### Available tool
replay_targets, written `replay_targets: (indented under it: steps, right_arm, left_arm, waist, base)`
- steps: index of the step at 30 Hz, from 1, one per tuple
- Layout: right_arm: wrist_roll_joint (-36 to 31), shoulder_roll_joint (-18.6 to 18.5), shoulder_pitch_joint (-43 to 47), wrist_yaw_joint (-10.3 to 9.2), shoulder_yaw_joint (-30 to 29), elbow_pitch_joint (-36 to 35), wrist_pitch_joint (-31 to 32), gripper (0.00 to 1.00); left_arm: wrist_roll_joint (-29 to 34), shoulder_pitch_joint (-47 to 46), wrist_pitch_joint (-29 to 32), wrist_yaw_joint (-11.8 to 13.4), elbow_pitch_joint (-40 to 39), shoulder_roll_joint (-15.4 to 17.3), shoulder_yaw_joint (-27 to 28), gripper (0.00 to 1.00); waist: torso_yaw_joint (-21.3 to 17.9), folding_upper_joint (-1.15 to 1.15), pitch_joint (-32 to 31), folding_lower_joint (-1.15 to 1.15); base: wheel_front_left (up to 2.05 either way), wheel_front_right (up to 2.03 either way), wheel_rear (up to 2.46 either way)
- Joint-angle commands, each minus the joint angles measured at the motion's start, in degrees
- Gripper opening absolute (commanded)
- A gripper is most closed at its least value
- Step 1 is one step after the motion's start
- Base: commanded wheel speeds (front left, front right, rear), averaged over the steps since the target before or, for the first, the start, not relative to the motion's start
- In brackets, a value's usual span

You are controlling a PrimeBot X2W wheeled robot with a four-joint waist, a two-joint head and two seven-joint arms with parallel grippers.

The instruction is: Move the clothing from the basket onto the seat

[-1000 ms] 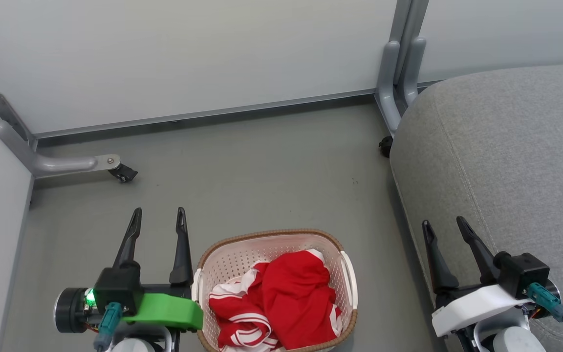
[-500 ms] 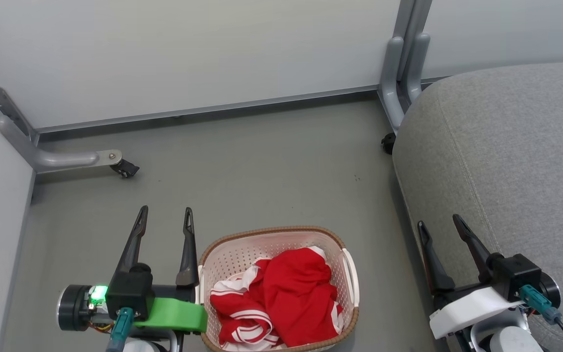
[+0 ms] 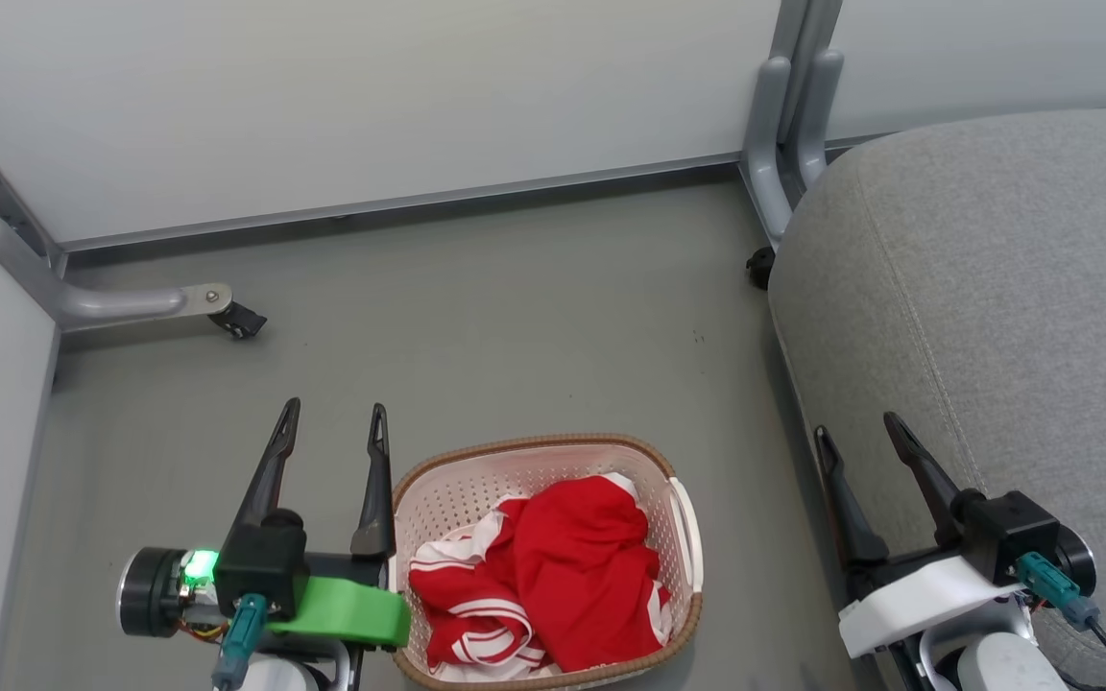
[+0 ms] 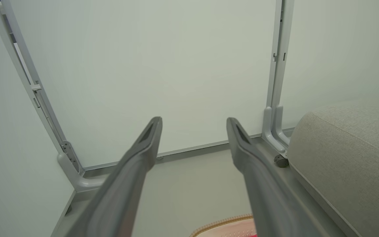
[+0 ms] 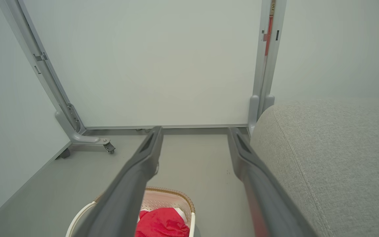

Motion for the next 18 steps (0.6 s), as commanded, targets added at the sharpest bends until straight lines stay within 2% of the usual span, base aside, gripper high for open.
replay_targets:
  steps: [1, 9, 18]
  right_arm:
    - [-0.01, -0.31, -1.0, 0.0, 0.16, -0.46, -0.28, 1.0]
    - [0.37, -0.3, -3.83, -0.01, 0.7, -3.32, -0.22, 1.0]
    - [1.27, -0.26, -8.15, -0.01, 1.52, -7.51, -0.21, 1.0]
  left_arm:
    - [0.25, -1.54, 0.04, -0.6, 0.36, 0.39, 0.06, 1.0]
    - [1.54, -6.66, 0.04, -3.91, 4.07, 1.05, -0.9, 1.0]
    - [2.5, -14.59, 0.04, -6.18, 11.4, 2.51, -1.85, 1.0]
  waist:
    - [-0.73, 0.0, 0.99, 0.0]
    - [-5.17, 0.0, 5.96, 0.0]
    - [-12.62, 0.0, 14.27, 0.0]
  base:
    - [0.0, 0.0, 0.0]
    - [0.0, 0.0, 0.0]
    - [0.0, 0.0, 0.0]
